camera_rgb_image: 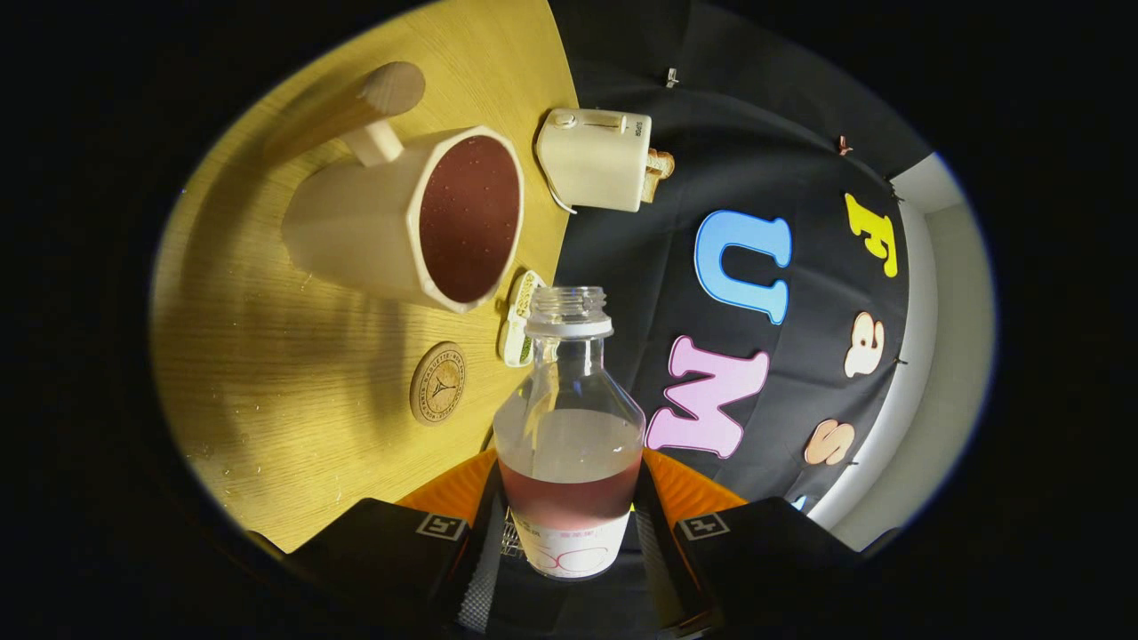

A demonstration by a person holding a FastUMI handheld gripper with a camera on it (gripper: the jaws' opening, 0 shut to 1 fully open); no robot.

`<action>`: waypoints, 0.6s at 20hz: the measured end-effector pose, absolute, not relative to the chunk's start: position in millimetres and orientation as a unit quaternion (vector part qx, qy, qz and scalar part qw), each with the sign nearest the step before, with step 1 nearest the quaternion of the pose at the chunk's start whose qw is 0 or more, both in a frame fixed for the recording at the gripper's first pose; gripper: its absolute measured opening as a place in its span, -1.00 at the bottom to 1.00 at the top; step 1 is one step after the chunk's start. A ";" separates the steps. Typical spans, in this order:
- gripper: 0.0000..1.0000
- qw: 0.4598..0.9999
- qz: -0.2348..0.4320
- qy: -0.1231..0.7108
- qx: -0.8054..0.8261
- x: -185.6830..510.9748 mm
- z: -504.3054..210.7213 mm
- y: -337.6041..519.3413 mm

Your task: Take the bottle from table, then pour the juice into the cup, finally place the bottle on the coaster

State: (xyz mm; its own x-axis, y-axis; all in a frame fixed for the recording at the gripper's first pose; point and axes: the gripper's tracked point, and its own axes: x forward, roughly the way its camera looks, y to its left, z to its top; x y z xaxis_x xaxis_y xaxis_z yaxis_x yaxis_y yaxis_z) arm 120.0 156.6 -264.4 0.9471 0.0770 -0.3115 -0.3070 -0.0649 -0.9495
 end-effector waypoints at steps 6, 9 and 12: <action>0.41 0.670 0.147 0.073 -0.724 120.0 -264.2 161.8; 0.42 0.668 0.148 0.070 -0.726 120.8 -262.2 163.2; 0.41 0.665 0.148 0.069 -0.729 121.4 -260.8 164.2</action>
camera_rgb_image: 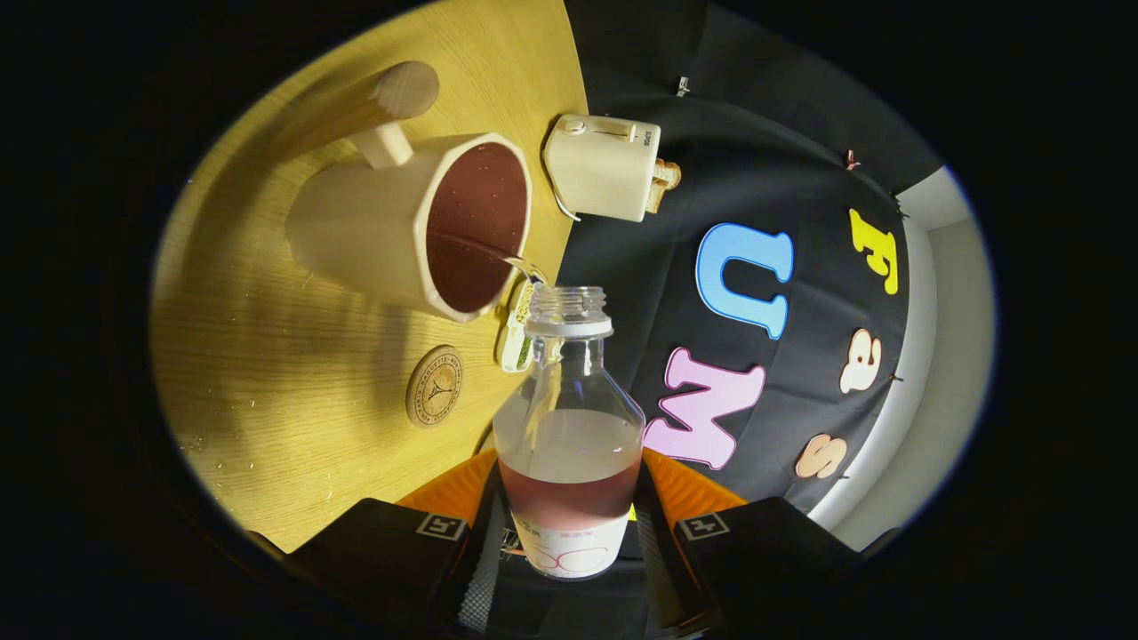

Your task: Take the bottle from table, then pour the juice into the cup, finally place the bottle on the coaster

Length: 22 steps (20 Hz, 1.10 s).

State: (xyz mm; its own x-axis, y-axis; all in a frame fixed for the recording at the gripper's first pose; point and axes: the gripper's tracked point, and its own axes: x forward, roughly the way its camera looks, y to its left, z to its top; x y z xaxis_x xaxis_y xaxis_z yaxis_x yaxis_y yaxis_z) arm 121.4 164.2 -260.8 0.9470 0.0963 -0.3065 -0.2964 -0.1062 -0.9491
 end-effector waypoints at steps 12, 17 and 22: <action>0.41 0.653 0.148 0.057 -0.741 124.2 -256.9 165.5; 0.41 0.644 0.152 0.046 -0.748 126.0 -254.7 167.2; 0.42 0.636 0.156 0.037 -0.755 127.2 -253.5 169.1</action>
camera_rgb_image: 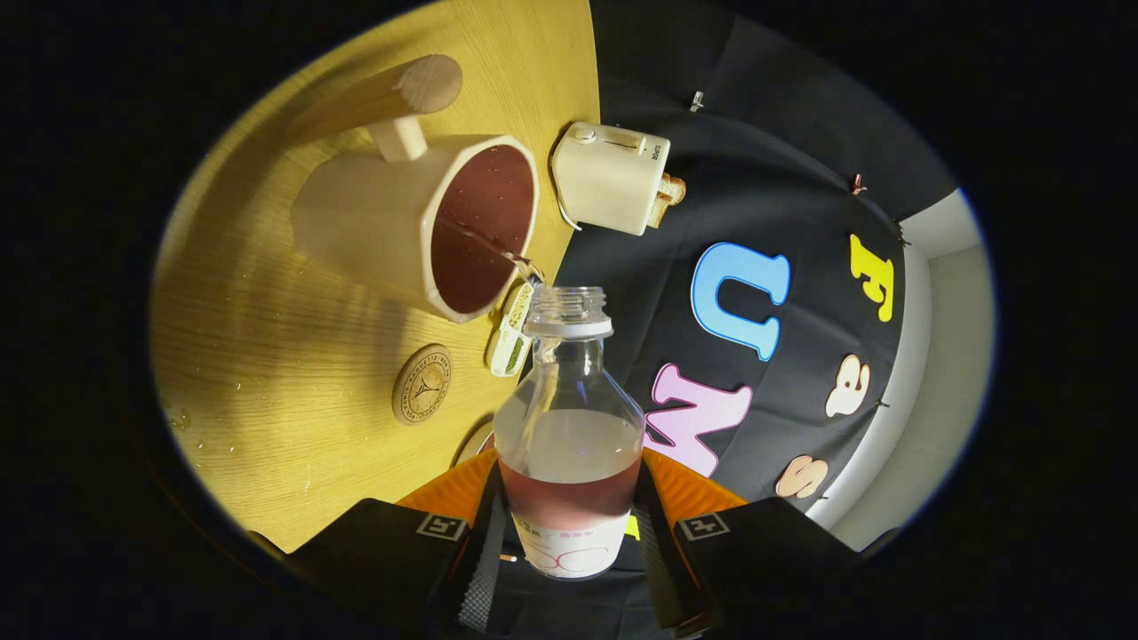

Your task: Take the bottle from table, then pour the juice into the cup, finally place the bottle on the coaster

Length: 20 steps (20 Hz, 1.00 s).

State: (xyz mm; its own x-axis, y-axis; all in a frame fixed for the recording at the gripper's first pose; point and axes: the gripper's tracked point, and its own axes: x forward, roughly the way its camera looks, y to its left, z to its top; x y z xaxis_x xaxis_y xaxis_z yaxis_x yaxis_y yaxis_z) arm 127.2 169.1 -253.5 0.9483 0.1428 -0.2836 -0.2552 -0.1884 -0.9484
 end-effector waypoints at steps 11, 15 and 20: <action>0.41 0.621 0.162 0.020 -0.767 125.7 -251.6 172.0; 0.41 0.616 0.161 0.018 -0.771 123.9 -251.0 172.9; 0.41 0.607 0.162 0.011 -0.778 127.9 -249.8 173.1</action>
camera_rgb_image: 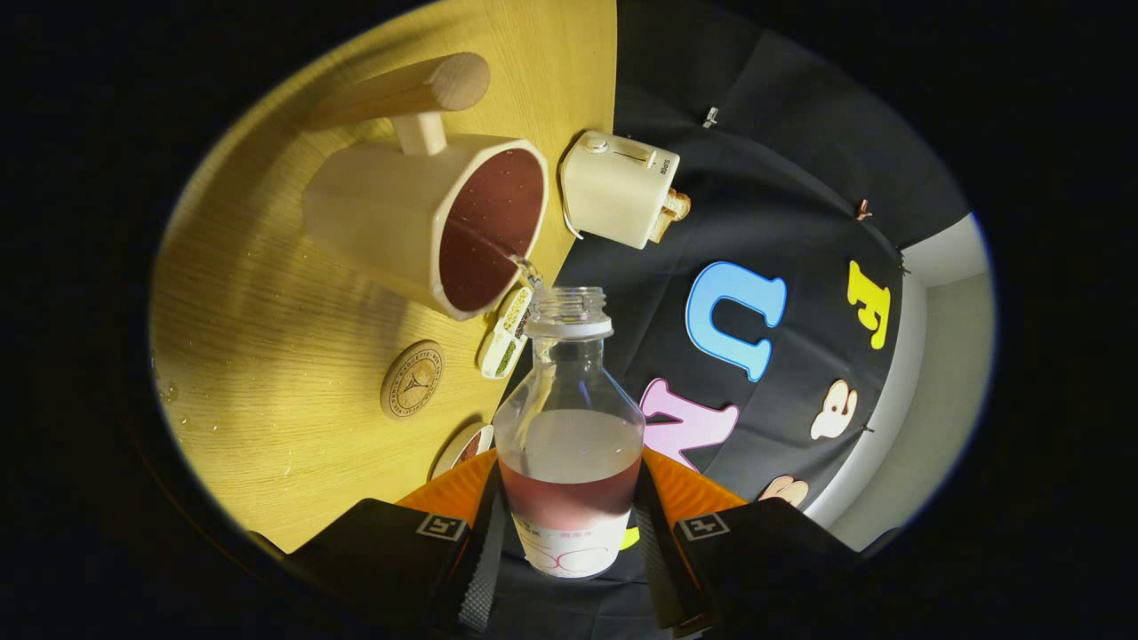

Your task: Take the bottle from table, then pour the juice into the cup, finally place the bottle on the coaster

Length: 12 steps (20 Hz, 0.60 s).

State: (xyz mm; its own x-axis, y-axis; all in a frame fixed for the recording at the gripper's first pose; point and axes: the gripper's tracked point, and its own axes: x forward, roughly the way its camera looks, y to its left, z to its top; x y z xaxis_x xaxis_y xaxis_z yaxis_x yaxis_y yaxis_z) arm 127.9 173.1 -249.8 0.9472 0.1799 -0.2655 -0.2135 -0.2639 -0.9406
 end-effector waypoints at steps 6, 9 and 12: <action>0.41 0.594 0.166 -0.003 -0.787 129.8 -248.0 176.4; 0.41 0.585 0.168 -0.016 -0.794 128.2 -245.3 178.6; 0.41 0.573 0.171 -0.030 -0.801 128.7 -242.5 180.8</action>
State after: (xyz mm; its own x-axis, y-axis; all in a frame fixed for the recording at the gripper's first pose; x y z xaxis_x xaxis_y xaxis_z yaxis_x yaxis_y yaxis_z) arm 128.7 180.8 -242.5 0.9397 0.2435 -0.2400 -0.1486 -0.3413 -0.9281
